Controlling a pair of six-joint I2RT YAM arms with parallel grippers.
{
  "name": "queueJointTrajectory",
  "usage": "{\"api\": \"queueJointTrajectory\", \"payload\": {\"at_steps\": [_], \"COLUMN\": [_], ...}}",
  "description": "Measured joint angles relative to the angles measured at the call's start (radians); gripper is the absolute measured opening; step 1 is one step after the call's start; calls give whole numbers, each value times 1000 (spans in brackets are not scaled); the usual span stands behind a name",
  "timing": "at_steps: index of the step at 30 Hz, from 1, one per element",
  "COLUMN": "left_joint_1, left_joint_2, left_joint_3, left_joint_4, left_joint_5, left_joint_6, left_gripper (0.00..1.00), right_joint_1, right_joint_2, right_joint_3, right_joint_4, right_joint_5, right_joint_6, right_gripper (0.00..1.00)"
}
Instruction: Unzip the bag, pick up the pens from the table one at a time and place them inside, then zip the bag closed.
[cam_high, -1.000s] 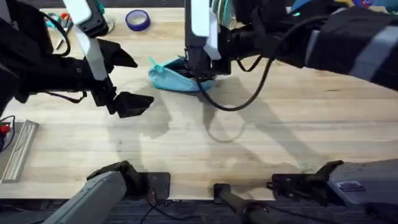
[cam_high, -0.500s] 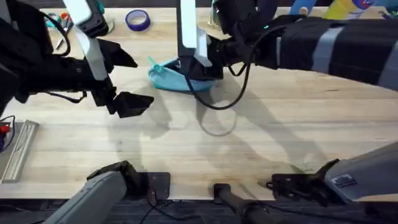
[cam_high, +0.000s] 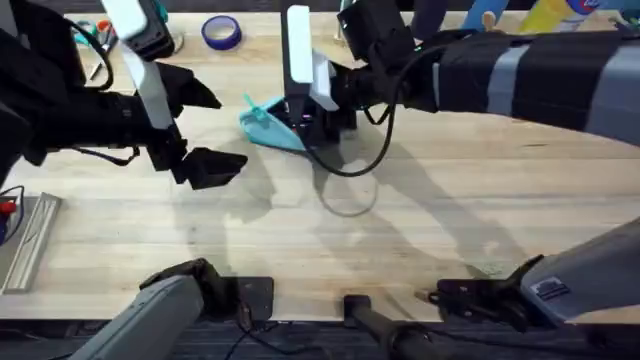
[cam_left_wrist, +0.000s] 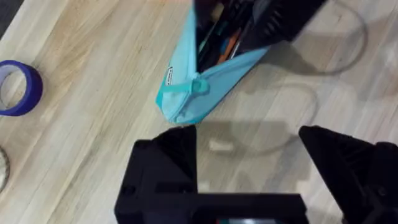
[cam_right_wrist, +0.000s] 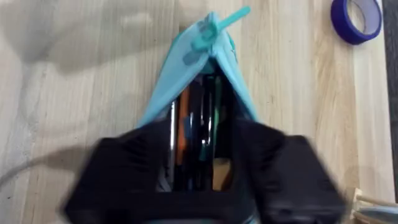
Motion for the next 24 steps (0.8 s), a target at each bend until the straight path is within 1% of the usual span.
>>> {"api": "queueJointTrajectory", "payload": {"at_steps": [2, 3, 6, 16, 24], "left_joint_1": [0, 0, 0, 0, 0], "left_joint_2": [0, 0, 0, 0, 0], "left_joint_3": [0, 0, 0, 0, 0], "left_joint_4": [0, 0, 0, 0, 0], "left_joint_5": [0, 0, 0, 0, 0], "left_joint_6": [0, 0, 0, 0, 0], "left_gripper": [993, 993, 993, 993, 995], "right_joint_1": [0, 0, 0, 0, 0], "right_joint_2": [0, 0, 0, 0, 0], "right_joint_3": [0, 0, 0, 2, 2], "right_joint_4": [2, 2, 3, 2, 3], "right_joint_5": [1, 1, 2, 4, 4], "right_joint_6": [0, -3, -3, -3, 36], "right_gripper": [920, 976, 996, 997, 995]}}
